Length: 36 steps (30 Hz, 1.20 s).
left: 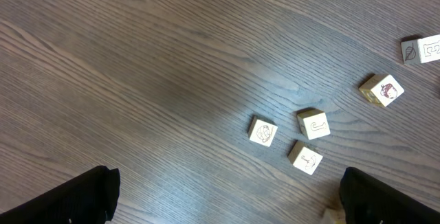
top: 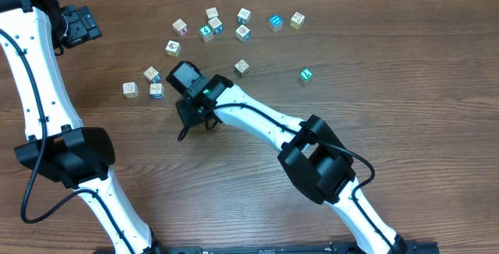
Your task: Form a tower
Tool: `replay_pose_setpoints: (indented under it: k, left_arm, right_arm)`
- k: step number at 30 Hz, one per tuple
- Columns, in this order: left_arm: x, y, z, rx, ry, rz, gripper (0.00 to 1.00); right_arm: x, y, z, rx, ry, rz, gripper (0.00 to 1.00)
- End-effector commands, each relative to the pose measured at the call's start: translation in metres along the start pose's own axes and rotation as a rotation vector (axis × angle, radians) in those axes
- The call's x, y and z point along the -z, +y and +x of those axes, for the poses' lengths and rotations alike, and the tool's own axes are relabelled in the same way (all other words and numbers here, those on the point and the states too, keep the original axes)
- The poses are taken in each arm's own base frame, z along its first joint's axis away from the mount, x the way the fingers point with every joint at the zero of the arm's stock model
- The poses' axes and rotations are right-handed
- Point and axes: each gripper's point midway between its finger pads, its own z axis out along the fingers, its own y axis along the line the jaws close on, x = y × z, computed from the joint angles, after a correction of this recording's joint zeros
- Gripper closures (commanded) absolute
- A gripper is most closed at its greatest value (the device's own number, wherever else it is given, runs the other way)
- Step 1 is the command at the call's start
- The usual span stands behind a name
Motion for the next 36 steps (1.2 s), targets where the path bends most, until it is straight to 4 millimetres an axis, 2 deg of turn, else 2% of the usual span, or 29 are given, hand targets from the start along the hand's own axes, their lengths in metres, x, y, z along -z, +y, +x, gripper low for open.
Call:
replay_pose_setpoints:
  k: [1,9,13,16,22,24,26,34,36]
  left_arm:
    - [0.006,0.001,-0.003,0.01,-0.022,-0.004,0.01]
    - [0.006,0.001,-0.003,0.01,-0.022,-0.004,0.0]
    - [0.006,0.001,-0.003,0.01,-0.022,-0.004,0.01]
    - [0.006,0.0,-0.003,0.01,-0.022,-0.004,0.0]
    - [0.006,0.001,-0.003,0.01,-0.022,-0.004,0.01]
    - [0.006,0.0,-0.003,0.01,-0.022,-0.004,0.0]
    - [0.006,0.001,-0.003,0.01,-0.022,-0.004,0.0]
    - [0.006,0.001,-0.003,0.01,-0.022,-0.004,0.01]
    - [0.006,0.001,-0.003,0.01,-0.022,-0.004,0.0]
  right_arm:
    - [0.004,0.008,-0.004,-0.117,-0.016,-0.003,0.65]
    - [0.004,0.002,-0.005,-0.191,-0.029,0.031,0.63]
    - [0.006,0.0,-0.009,-0.207,-0.046,0.041,0.55]
    - [0.016,0.004,-0.023,-0.162,-0.077,0.019,0.48]
    - [0.056,-0.004,-0.057,-0.187,-0.14,0.001,0.46]
    - [0.066,-0.017,-0.068,-0.189,-0.157,0.008,0.44]
    - [0.073,-0.046,-0.075,-0.187,-0.148,0.042,0.44]
    - [0.087,-0.163,-0.056,-0.33,-0.006,0.179,0.44]
    - [0.091,-0.184,-0.055,-0.309,0.014,0.173,0.43]
